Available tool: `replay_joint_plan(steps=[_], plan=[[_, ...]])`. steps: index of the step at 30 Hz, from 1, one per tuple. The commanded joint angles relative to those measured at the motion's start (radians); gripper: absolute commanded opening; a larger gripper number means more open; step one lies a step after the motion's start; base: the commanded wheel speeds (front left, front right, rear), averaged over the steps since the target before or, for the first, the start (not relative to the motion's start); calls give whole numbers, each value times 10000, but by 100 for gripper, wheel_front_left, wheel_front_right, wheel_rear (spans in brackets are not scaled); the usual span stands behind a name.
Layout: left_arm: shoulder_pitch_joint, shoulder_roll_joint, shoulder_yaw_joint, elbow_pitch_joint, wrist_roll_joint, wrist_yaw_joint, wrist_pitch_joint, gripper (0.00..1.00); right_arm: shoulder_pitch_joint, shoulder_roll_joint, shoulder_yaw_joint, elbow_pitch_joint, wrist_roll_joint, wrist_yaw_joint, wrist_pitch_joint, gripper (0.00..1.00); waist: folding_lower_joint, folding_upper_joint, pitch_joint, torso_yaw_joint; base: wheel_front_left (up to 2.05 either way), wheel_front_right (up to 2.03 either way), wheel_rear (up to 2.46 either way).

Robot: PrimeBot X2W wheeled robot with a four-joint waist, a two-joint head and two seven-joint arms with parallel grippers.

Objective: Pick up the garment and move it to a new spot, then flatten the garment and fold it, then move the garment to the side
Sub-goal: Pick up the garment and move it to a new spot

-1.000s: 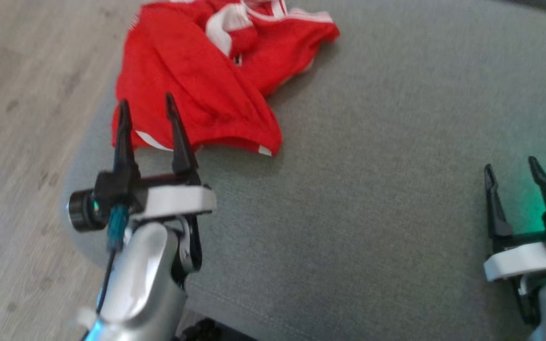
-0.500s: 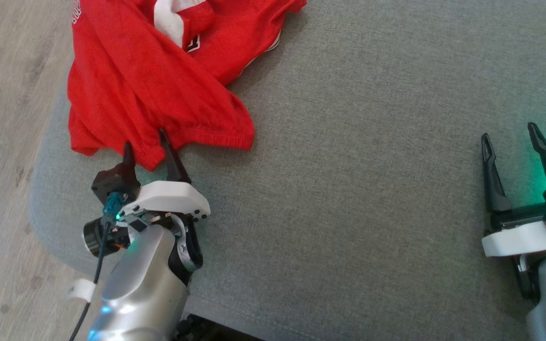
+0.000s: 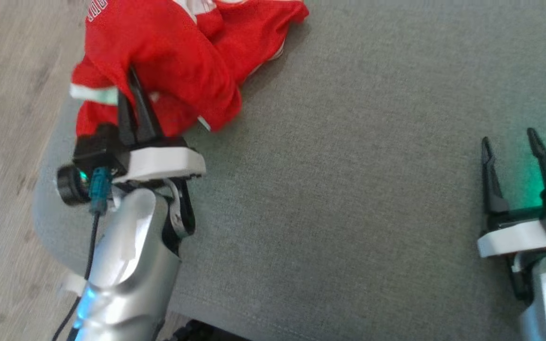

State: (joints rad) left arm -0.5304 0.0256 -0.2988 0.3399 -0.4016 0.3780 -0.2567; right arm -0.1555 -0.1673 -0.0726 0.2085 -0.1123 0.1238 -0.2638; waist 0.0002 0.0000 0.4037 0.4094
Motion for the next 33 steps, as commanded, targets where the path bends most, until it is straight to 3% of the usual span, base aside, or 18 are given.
replay_joint_plan(steps=[1, 5, 12, 17, 22, 28, 33], plan=[[-257, 246, 450, -599, 373, -89, -51, 0, 104, 227, 353, -65, 84, 69, 20, 100, -2, 0, -446, -205, 0, 0, 0], [-697, 249, 553, -993, 1505, -844, -51, 0, 181, 663, 466, 67, 241, 69, 20, 100, -2, 0, -1325, -632, 0, 0, 0], [-2379, 683, 115, -214, 2638, -2484, -51, 0, 871, 1131, 495, 231, 689, 69, 20, 100, -2, 0, -3124, -1950, 0, 0, 0], [-3401, 729, -408, 364, 2789, -3526, -51, 0, 1506, 1164, 527, 232, 1282, 69, 20, 100, -2, 0, -3945, -2883, 0, 0, 0], [-4551, 480, -640, 1145, 2189, -4435, -51, 0, 1903, 1168, 564, 130, 1813, 69, 20, 100, -2, 0, -4417, -4220, 0, 0, 0], [-5302, 259, -817, 1935, 534, -4715, -51, 0, 2096, 1169, 781, -112, 2039, 69, 20, 100, -2, 0, -4574, -5766, 0, 0, 0], [-4949, 250, -2009, 2360, -1203, -4548, -51, 0, 2114, 1169, 1052, -189, 2265, 69, 20, 100, -2, 0, -4473, -6978, 0, 0, 0]])
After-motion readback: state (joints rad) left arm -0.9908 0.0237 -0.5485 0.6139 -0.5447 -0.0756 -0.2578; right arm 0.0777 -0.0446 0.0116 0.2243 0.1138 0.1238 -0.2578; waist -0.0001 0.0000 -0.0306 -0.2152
